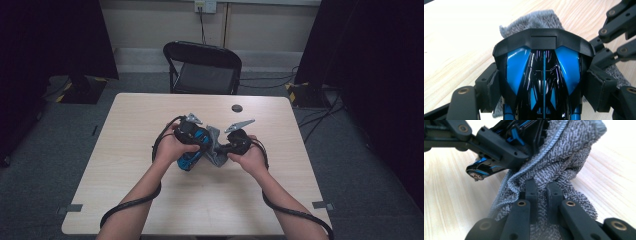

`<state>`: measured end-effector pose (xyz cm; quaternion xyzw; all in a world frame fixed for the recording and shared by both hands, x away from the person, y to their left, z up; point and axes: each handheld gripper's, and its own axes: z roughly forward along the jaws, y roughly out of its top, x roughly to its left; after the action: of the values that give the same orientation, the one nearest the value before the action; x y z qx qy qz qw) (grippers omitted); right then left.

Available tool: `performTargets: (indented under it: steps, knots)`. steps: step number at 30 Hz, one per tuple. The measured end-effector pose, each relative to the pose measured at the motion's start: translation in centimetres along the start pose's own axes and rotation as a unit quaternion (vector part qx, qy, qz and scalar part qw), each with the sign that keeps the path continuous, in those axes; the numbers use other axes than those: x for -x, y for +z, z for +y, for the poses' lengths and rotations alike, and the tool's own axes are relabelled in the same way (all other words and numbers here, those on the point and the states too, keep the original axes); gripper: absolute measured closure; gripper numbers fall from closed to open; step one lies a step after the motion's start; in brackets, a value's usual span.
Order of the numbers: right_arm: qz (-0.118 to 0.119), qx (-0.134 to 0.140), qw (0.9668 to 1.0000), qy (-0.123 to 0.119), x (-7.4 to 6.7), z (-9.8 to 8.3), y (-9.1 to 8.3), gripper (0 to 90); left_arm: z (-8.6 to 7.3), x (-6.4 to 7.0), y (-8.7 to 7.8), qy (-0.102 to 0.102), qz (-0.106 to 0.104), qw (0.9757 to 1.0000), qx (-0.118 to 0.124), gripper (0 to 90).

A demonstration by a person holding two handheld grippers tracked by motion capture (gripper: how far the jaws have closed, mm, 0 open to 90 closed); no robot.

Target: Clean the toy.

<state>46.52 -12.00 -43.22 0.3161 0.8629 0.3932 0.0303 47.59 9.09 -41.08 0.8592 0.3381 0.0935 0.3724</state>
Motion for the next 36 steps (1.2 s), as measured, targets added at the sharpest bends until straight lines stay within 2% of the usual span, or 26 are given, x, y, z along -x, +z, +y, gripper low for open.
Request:
performTargets:
  steps: [15,18,27,36]
  knots:
    - [0.015,-0.007,0.9998,-0.011,-1.0,-0.2,1.1,82.9,1.0,0.0,-0.1,-0.002,-0.003,1.0,0.008,25.4]
    - [0.017,-0.01,0.9997,-0.012,-1.3,-0.4,1.4,82.9,1.0,-0.3,0.0,-0.012,0.001,0.9999,0.01,25.5]
    - [0.031,-0.015,0.9993,-0.016,-1.9,-0.7,2.5,82.9,1.1,-1.1,0.1,-0.025,0.002,0.9996,0.014,25.4]
    - [0.041,-0.02,0.9987,-0.022,-2.6,-0.9,2.9,82.9,1.7,-0.9,0.1,-0.026,0.006,0.9995,0.019,25.5]
